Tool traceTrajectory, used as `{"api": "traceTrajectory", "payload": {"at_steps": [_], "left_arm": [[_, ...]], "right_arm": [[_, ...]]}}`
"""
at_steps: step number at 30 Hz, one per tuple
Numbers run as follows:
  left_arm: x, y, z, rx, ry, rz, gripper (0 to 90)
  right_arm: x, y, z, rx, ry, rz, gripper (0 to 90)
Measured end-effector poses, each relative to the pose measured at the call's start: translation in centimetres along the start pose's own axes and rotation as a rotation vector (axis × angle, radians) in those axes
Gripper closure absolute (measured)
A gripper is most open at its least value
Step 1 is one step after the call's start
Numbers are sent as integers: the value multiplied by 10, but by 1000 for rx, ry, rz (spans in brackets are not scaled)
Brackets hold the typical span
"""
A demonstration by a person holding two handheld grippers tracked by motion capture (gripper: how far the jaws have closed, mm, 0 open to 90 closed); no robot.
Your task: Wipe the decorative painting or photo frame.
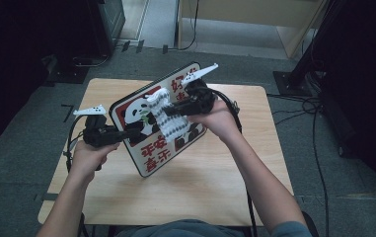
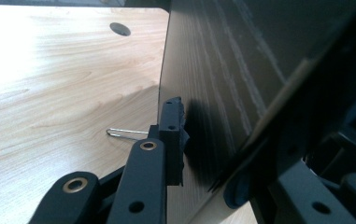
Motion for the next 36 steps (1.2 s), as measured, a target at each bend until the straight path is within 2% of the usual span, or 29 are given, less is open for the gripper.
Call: {"api": "traceTrajectory", "payload": {"at_steps": [3, 12, 15, 24, 36], "left_arm": [[-2, 1, 1, -2, -8, -1, 732], [-11, 1, 6, 4, -33, -1, 746], [-11, 1, 6, 16, -31, 4, 753], [-12, 1, 6, 16, -31, -1, 753], [-12, 1, 6, 11, -34, -6, 753]], "right_arm": [[-2, 4, 17, -20, -6, 1, 784], [-1, 13, 47, -37, -7, -4, 782], [2, 14, 49, -38, -1, -1, 781], [12, 13, 45, -42, 23, -2, 778], [19, 11, 37, -29, 16, 24, 774]]}}
Point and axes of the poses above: each handheld gripper's, and its own axes: x roughly forward along the jaws, z roughly out of its top, y roughly to its left, the point moved 10 cm from there along x, roughly forward along the jaws, and after that the axes turned 8 degrees about z, right-handed, at the moved point
